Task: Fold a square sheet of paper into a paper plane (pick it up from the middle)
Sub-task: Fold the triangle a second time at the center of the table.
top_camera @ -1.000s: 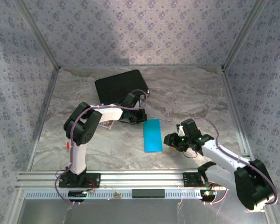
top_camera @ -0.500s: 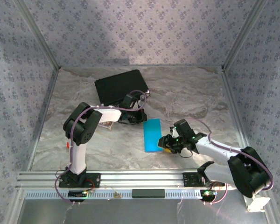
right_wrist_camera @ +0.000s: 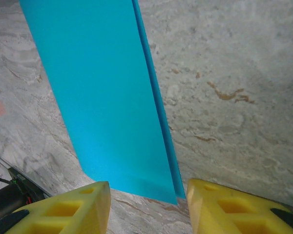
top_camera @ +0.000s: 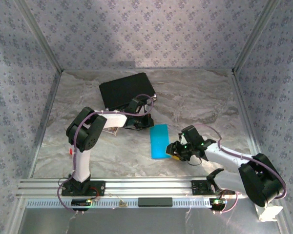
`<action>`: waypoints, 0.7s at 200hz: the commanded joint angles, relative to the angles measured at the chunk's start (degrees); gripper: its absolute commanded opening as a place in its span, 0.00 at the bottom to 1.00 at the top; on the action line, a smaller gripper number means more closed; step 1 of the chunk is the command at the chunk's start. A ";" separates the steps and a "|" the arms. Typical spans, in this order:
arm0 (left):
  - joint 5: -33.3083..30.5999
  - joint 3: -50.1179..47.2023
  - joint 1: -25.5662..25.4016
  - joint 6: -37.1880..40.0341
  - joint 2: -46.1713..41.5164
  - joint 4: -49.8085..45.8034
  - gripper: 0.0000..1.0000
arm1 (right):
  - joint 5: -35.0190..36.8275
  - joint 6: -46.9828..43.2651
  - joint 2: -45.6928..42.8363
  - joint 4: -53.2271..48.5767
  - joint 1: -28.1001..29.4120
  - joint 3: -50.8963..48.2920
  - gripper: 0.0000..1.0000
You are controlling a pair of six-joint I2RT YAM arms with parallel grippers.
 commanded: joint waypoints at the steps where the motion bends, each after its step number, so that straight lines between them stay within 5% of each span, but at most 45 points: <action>1: -1.58 -1.89 0.14 0.41 2.00 -4.78 0.04 | -1.73 1.14 0.77 2.42 0.37 -1.08 0.45; 93: 0.85 -1.74 0.19 0.01 2.80 -3.44 0.04 | -2.85 0.03 1.32 6.76 -0.36 1.05 0.46; 140: 1.73 -1.53 0.15 0.04 2.77 -2.74 0.04 | -10.34 -3.68 8.53 12.82 -5.27 4.01 0.52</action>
